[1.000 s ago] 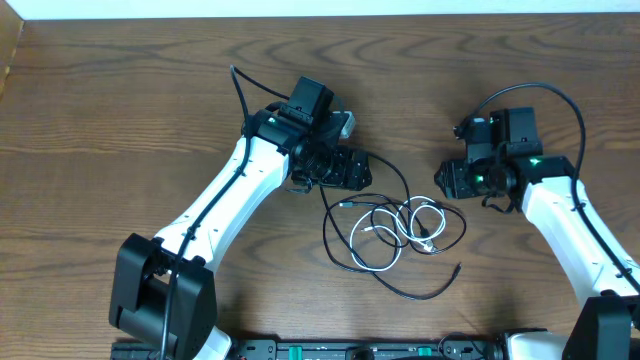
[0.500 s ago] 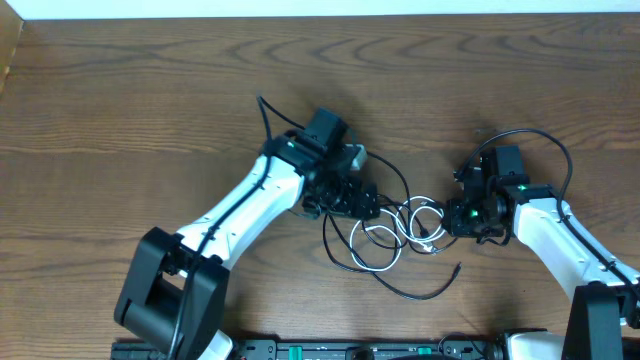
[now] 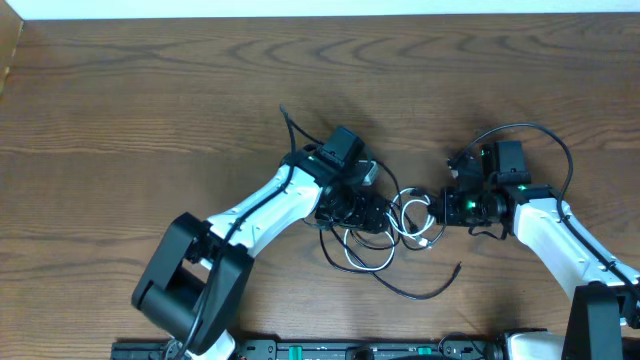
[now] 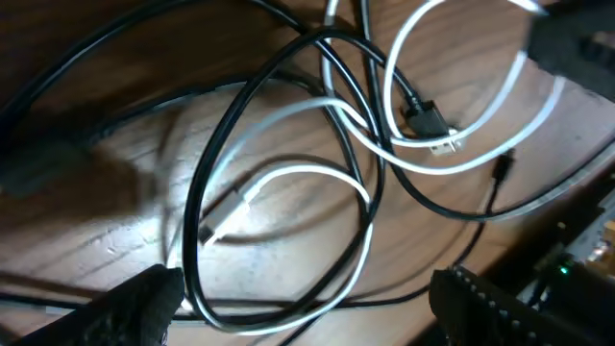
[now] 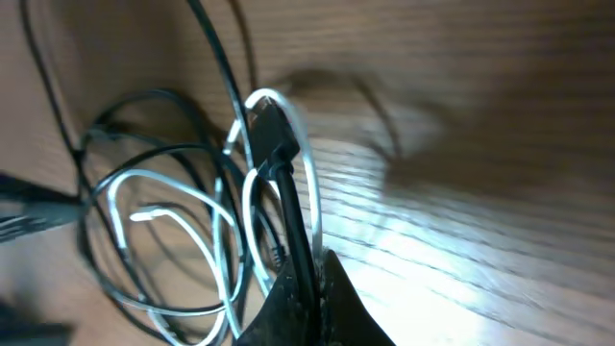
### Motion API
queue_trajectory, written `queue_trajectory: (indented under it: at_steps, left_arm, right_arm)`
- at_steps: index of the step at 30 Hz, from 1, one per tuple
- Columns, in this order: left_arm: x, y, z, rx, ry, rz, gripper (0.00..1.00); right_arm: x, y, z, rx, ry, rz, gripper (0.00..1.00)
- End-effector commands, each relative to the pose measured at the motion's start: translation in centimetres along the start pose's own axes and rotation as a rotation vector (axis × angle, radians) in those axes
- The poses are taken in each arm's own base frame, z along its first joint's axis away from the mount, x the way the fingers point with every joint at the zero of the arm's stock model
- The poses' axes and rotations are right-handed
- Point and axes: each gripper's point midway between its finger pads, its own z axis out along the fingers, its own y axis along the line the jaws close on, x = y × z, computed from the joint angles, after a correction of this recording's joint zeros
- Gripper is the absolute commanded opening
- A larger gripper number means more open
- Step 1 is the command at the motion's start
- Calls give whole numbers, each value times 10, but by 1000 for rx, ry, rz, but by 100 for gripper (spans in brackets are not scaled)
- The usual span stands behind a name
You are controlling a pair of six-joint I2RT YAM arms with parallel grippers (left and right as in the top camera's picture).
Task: Untangle cables
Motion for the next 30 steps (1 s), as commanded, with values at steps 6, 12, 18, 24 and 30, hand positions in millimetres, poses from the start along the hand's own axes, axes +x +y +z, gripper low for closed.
queue_trajectory:
  at_steps: [6,12,18,24,30]
  left_arm:
    - [3,12,8,-44,7,-25,85]
    - [14,17,15,-53,34,-31,77]
    - [16,18,19,-50,30,-20,63]
    - [2,28,9,-45,-13,-52,8]
    - [-22,61,-55,-57,-107,-77,8]
  right_arm:
    - [1,12,1,-76,10,-1,1]
    - [0,13,1,-76,5,-4,1]
    - [0,13,1,-76,4,-4,1]
    - [-3,1,0,-27,-11,11,1]
    - [-15,-55,-15,166,-87,192,1]
